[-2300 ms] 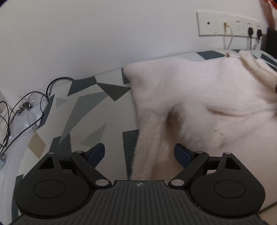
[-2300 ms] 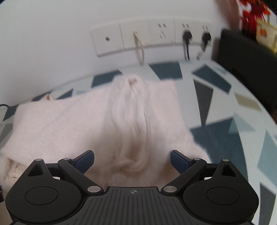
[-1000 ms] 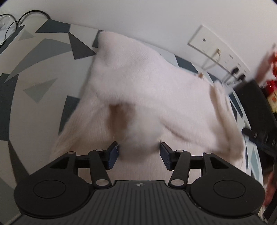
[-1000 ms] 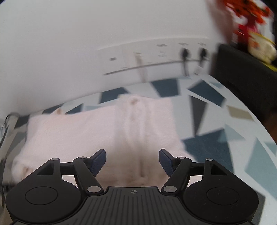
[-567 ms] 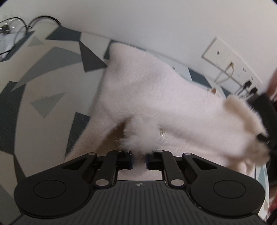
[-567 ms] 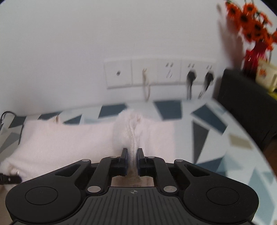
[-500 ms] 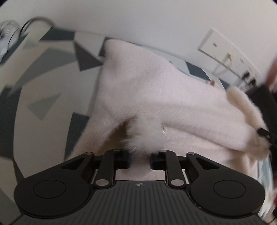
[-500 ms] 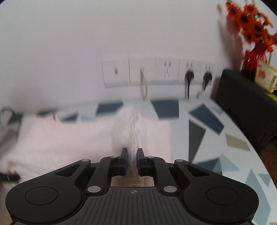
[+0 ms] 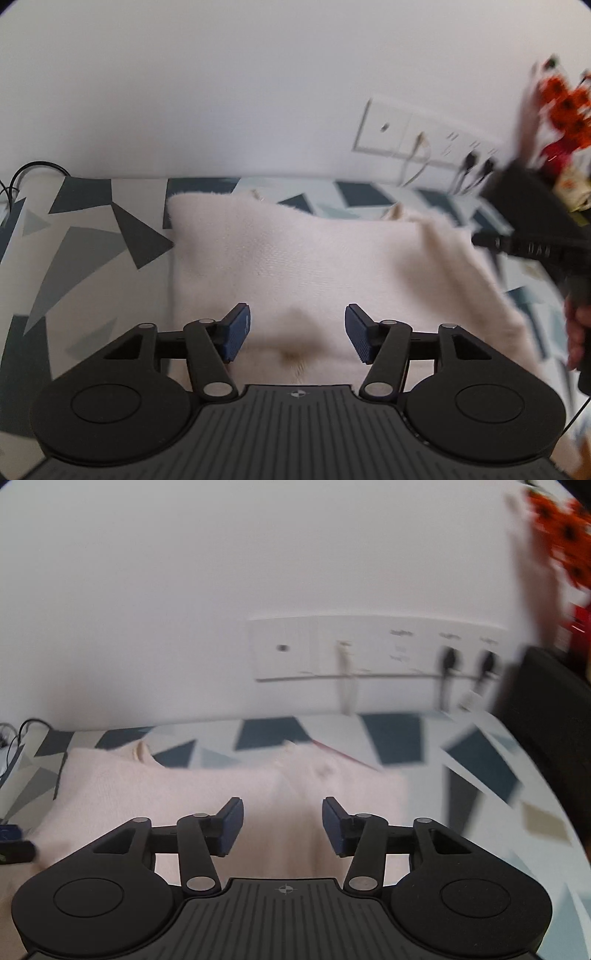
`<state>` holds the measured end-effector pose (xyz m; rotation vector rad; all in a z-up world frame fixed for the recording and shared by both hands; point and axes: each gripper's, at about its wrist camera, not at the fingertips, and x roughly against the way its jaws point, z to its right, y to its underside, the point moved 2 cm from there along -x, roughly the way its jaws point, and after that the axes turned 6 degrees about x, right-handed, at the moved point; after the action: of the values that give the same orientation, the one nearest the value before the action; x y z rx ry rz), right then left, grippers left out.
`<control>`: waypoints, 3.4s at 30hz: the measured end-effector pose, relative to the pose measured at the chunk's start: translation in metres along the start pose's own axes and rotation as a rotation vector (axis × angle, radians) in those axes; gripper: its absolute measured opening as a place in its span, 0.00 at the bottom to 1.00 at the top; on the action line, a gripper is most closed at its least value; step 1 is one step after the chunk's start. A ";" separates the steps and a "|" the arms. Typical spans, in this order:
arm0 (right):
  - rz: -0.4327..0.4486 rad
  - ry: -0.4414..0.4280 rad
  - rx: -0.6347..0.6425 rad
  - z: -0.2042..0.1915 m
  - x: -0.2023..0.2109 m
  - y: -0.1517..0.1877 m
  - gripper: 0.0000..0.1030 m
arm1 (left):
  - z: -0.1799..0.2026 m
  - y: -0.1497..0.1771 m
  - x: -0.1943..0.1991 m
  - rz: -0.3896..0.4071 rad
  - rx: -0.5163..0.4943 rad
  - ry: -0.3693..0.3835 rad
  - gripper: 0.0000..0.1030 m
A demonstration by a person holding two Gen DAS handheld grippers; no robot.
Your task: Fold clothes
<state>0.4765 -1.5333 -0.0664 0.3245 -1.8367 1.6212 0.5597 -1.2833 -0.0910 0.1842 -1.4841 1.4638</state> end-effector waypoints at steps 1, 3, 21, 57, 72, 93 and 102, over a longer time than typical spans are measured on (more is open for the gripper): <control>-0.014 -0.006 0.018 -0.003 -0.016 -0.003 0.45 | 0.005 -0.001 -0.012 -0.015 -0.008 -0.029 0.57; -0.049 0.022 0.073 -0.008 -0.044 -0.004 0.46 | 0.013 -0.002 -0.036 -0.046 -0.043 -0.099 0.57; -0.108 0.094 -0.268 0.102 -0.087 0.012 0.23 | 0.012 0.001 -0.067 -0.097 -0.066 -0.260 0.78; -0.104 -0.198 -0.587 0.096 0.038 0.091 0.42 | 0.010 -0.001 -0.069 -0.087 -0.085 -0.286 0.91; 0.055 -0.043 -0.639 0.091 0.049 0.092 0.00 | 0.011 -0.003 -0.071 -0.097 -0.124 -0.297 0.94; -0.145 0.281 -0.587 0.060 0.179 0.197 0.98 | -0.022 0.064 0.052 -0.103 -0.110 -0.165 0.94; -0.207 0.375 -0.471 0.042 0.184 0.215 0.99 | -0.051 0.120 0.064 -0.220 -0.001 -0.242 0.95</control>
<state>0.1998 -1.4864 -0.1234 -0.0032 -1.7559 0.9904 0.4708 -1.1779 -0.1376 0.5233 -1.6009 1.2963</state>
